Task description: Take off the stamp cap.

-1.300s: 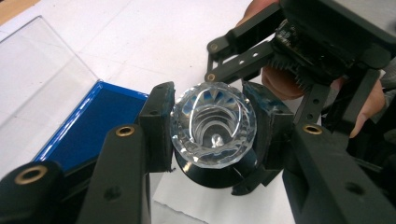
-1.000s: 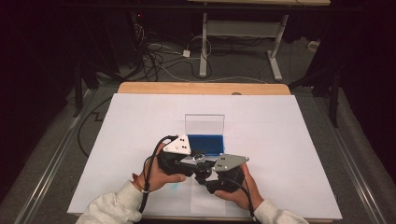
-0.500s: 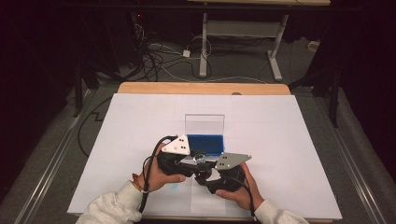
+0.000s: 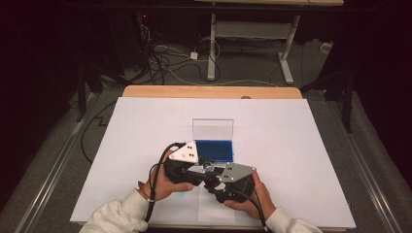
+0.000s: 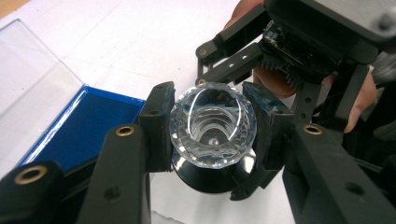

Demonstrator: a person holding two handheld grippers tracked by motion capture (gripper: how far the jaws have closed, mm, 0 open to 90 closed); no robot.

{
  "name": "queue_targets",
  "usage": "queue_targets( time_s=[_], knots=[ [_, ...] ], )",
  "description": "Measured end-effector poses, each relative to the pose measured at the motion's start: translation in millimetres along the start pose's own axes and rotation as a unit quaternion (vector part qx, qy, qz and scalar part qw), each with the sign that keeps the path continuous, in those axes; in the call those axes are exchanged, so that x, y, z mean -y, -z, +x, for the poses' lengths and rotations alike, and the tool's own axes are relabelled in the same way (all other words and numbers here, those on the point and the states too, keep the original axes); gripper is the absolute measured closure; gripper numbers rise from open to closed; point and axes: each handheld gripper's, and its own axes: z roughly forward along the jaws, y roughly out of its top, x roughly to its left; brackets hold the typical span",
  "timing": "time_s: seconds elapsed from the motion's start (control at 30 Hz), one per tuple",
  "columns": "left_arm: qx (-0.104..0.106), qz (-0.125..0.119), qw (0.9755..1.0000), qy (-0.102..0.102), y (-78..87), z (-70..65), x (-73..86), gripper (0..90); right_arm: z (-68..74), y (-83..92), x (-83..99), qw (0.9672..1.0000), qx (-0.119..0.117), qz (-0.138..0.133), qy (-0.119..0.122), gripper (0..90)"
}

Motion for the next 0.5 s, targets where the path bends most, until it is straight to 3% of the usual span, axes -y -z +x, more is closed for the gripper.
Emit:
queue_targets(
  time_s=[0.33, 0.5],
  knots=[
    [0.012, 0.003, 0.9998, 0.013, -1.1, 4.7, 1.2, 54.7, 1.1, 2.9, -2.2, 0.9984, 0.027, 0.025, 0.043, 38.8],
    [0.012, 0.000, 0.9998, 0.014, -1.8, 3.9, 1.2, 54.7, 1.7, 3.6, -3.1, 0.9976, 0.033, 0.031, 0.052, 38.8]
  ],
)
